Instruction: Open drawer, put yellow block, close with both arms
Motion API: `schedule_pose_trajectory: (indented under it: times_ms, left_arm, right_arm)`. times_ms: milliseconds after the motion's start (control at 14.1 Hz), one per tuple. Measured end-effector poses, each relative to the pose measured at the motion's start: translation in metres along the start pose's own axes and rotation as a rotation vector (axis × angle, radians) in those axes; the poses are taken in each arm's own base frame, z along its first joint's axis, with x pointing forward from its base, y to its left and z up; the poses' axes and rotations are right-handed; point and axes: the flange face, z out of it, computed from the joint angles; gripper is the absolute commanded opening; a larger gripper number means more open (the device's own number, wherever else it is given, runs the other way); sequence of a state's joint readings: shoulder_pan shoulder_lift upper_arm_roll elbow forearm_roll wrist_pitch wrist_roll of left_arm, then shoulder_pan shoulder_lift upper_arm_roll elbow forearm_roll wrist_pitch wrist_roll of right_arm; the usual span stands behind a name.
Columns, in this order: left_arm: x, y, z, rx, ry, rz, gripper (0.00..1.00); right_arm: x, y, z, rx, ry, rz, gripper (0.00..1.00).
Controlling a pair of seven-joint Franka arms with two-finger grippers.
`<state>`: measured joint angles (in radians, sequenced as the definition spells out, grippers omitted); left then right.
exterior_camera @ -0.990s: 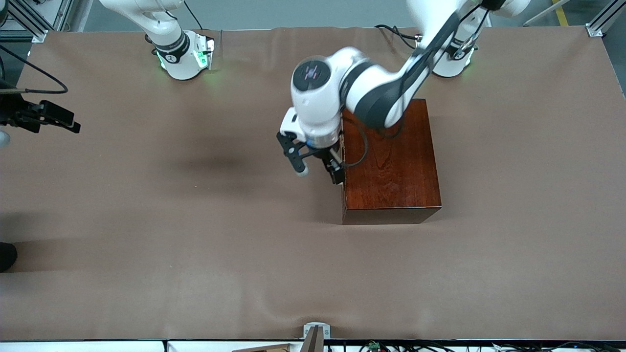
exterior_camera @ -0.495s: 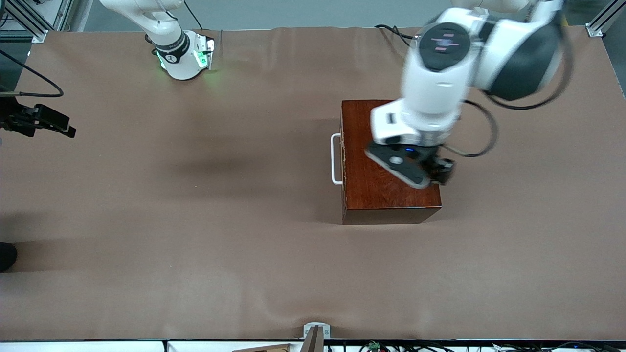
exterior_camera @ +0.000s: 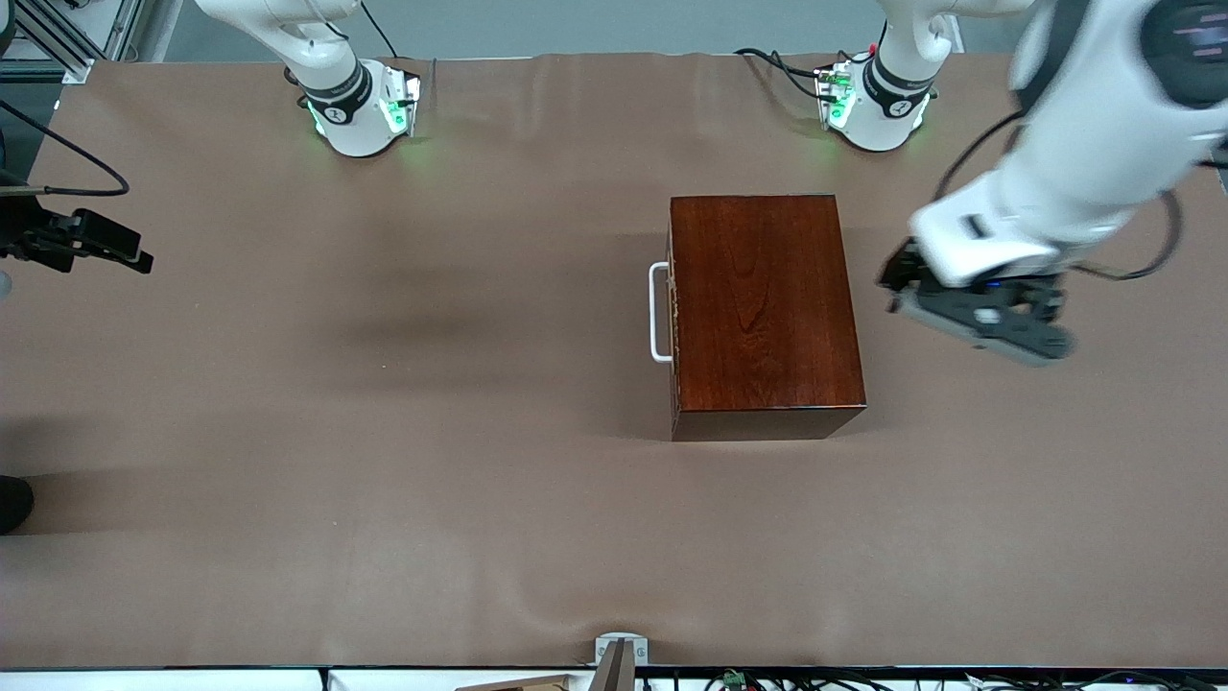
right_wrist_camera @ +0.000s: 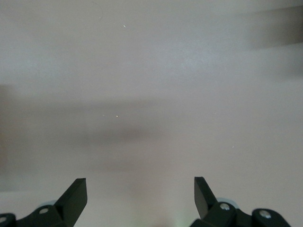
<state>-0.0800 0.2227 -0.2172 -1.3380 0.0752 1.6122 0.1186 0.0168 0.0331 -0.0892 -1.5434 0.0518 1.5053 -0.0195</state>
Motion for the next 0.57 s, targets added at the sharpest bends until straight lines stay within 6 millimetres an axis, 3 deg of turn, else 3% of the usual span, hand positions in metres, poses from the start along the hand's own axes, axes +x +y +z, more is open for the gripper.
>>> schedule_pose_trajectory:
  times_ms: [283, 424, 565]
  left_arm:
    - [-0.032, -0.069, -0.008, -0.061, 0.004, -0.203, 1.00]
    - [-0.049, -0.084, -0.009, -0.060, -0.008, -0.317, 1.00]
    - [-0.060, -0.084, -0.013, -0.052, -0.015, -0.439, 1.00]
  right_arm:
    - [0.000, 0.000, 0.000, 0.000, 0.000, 0.000, 1.00]
    - [0.000, 0.000, 0.000, 0.000, -0.001, 0.000, 1.00]
    - [0.000, -0.001, 0.000, 0.000, -0.003, -0.001, 1.00]
